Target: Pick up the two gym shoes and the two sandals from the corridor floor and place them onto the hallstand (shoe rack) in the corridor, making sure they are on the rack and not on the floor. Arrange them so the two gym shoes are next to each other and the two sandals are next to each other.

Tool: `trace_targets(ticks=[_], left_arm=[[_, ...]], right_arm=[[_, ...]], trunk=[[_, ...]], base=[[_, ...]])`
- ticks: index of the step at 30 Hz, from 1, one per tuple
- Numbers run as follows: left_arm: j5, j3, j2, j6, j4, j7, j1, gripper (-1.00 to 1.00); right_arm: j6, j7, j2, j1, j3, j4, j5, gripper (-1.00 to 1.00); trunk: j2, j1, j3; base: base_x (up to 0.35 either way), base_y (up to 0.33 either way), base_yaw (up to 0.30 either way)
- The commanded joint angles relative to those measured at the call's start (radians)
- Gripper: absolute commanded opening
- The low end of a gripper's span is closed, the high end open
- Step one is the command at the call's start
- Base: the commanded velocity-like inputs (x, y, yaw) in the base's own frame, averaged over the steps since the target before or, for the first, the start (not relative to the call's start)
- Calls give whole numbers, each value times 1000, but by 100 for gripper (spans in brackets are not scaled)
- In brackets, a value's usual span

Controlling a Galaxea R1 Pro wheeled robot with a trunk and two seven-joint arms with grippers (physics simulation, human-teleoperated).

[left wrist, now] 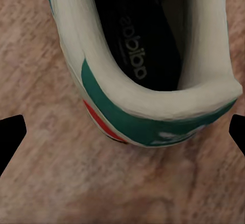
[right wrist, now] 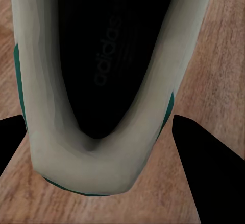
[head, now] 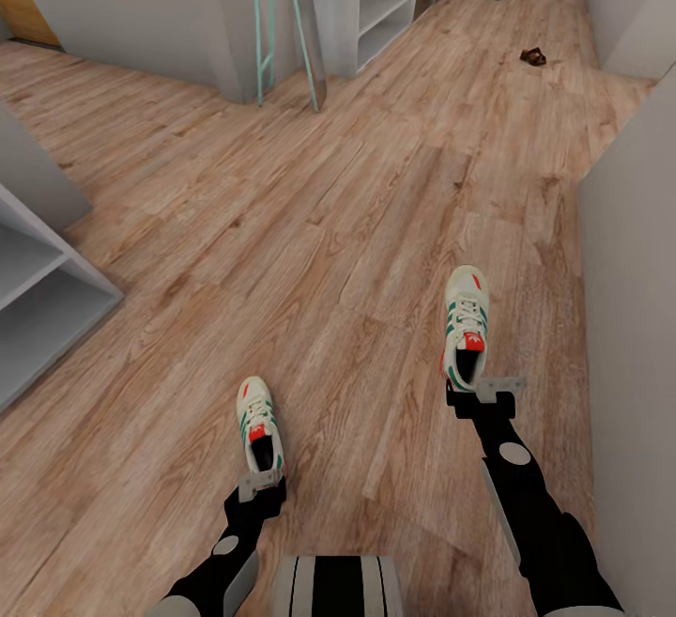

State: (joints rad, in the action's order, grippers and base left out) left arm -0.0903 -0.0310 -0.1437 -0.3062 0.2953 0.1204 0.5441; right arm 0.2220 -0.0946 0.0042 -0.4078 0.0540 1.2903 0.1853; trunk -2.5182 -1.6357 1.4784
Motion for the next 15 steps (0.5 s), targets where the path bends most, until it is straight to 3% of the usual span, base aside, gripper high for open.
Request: trace_targets(ticks=[1, 5, 15], left_arm=[[-7, -3, -1, -4, -1, -2, 0, 100], [-7, -3, -1, -4, -1, -2, 0, 100], [-5, -1, -1, -4, 0, -3, -1, 100]], right_arm=[[7, -1, 0, 0, 0, 1, 9, -100], [7, -1, 0, 0, 0, 2, 9, -100], [7, -1, 0, 0, 0, 2, 9, -100]], trunk=[[0, 0, 1], [-1, -2, 16], [-1, -2, 16]], base=[[0, 0, 0], [0, 0, 0], [0, 0, 0]])
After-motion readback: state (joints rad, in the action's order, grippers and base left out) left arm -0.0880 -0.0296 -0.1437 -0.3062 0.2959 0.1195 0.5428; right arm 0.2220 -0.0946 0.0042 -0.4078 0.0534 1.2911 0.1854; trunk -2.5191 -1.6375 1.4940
